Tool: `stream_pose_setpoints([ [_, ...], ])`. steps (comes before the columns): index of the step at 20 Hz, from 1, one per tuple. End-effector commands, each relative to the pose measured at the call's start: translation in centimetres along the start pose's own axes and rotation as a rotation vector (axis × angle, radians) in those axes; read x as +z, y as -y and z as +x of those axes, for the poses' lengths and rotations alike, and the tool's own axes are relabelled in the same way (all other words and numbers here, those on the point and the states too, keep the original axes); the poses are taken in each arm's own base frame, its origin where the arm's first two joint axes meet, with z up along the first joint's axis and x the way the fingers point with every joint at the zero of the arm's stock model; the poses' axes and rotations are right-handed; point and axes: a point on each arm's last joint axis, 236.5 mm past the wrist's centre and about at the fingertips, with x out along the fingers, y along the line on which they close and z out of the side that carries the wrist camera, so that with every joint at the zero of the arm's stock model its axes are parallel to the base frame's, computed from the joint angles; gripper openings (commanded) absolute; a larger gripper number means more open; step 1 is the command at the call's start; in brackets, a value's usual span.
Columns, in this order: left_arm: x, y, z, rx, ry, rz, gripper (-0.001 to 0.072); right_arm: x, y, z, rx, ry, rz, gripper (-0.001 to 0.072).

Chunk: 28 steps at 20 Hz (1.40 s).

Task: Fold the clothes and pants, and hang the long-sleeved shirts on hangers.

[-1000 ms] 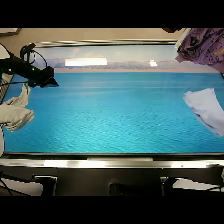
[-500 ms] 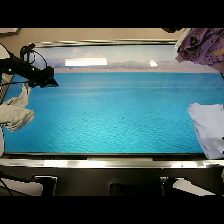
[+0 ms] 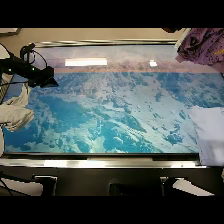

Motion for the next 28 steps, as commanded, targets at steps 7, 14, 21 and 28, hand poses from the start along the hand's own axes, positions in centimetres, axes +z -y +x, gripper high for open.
stream_pose_setpoints([
  [7, 1.1, -0.9, -4.1, 0.105, 0.137, 0.054, 0.0018, -2.3, -24.2, -21.0, 0.665, 0.546, -0.622, 0.0037],
  [14, -0.7, -3.1, -9.7, 0.268, 0.317, 0.163, 0.0017, -24.4, -33.5, -24.2, 0.772, 0.548, -1.194, 0.0038],
  [21, -5.2, -4.3, -8.3, 0.282, 0.229, 0.162, 0.0020, -31.2, -34.2, -24.7, 0.809, 0.560, -1.343, 0.0038],
  [28, -5.3, -4.3, -8.3, 0.281, 0.224, 0.163, 0.0020, -30.9, -33.7, -24.1, 0.771, 0.547, -1.353, 0.0038],
])
